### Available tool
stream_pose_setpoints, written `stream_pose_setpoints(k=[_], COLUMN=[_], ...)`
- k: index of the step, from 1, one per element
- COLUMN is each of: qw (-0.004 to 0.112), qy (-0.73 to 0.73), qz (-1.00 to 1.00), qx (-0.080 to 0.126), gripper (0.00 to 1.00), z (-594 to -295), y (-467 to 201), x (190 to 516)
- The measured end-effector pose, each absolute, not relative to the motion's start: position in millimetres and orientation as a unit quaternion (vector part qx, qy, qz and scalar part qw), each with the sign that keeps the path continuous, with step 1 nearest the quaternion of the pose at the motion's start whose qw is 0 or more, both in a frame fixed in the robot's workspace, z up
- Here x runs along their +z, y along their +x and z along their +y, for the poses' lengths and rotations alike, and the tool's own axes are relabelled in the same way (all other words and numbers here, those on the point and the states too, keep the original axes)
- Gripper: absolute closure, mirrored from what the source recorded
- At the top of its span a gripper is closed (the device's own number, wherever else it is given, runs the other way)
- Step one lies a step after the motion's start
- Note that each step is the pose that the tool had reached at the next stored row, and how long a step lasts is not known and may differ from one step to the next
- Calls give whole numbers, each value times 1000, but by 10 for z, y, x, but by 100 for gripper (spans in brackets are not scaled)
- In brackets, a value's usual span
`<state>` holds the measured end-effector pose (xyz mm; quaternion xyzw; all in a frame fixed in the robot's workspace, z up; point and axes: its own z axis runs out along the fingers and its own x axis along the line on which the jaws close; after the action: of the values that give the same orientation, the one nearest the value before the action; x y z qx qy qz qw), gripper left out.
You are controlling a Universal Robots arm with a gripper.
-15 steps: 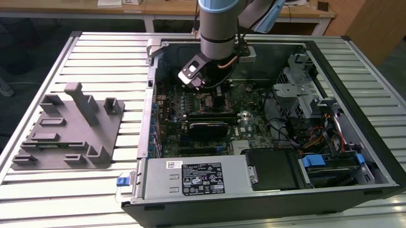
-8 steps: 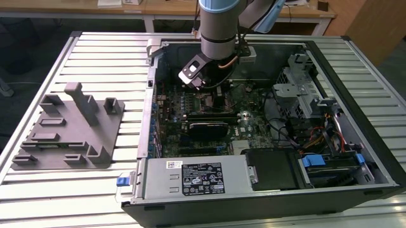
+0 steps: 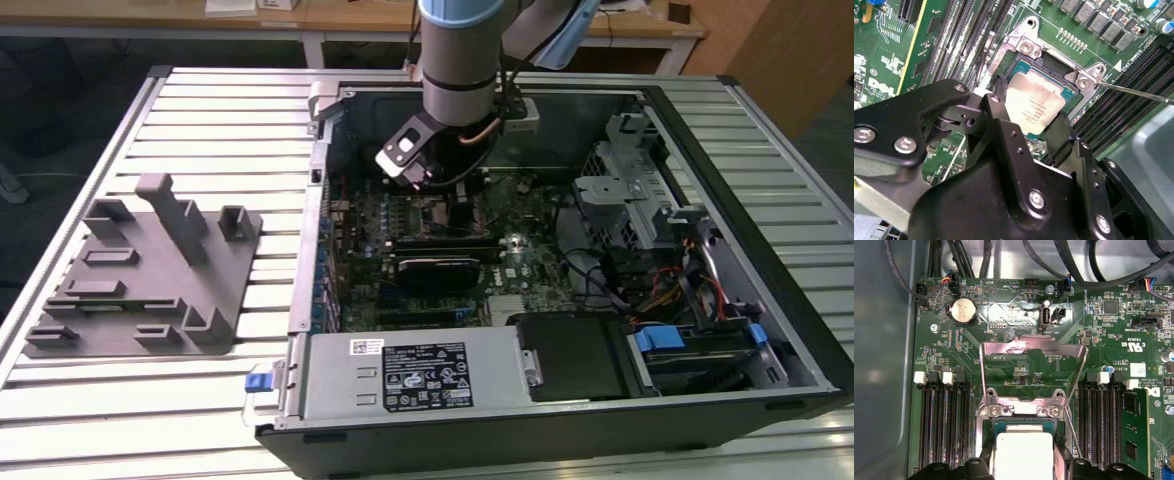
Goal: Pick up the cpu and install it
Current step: 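Place the cpu into insertion slot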
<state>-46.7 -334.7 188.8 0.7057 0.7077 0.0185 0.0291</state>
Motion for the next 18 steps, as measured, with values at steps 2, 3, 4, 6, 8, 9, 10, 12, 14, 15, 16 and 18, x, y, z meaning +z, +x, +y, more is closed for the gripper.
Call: stream_pose_setpoints(k=[2,3,4,6,8,9,10,12,14,15,16,18], qw=[29,29,29,29,29,29,29,29,29,29,29,29], qy=[706,706,706,706,706,706,706,706,706,706,706,706], qz=[708,708,708,708,708,708,708,708,708,708,708,708], qx=[19,19,18,18,18,18,18,18,18,18,18,18], gripper=[40,40,40,40,40,40,40,40,40,40,40,40], z=[-3346,-3346,-3346,-3347,-3347,-3347,-3348,-3347,-3348,-3347,-3348,-3347], y=[-466,-466,-467,-467,-467,-468,-468,-468,-468,-468,-468,-468], x=[1886,1886,1888,1890,1901,1913,1930,1966,2004,2022,2041,2062])
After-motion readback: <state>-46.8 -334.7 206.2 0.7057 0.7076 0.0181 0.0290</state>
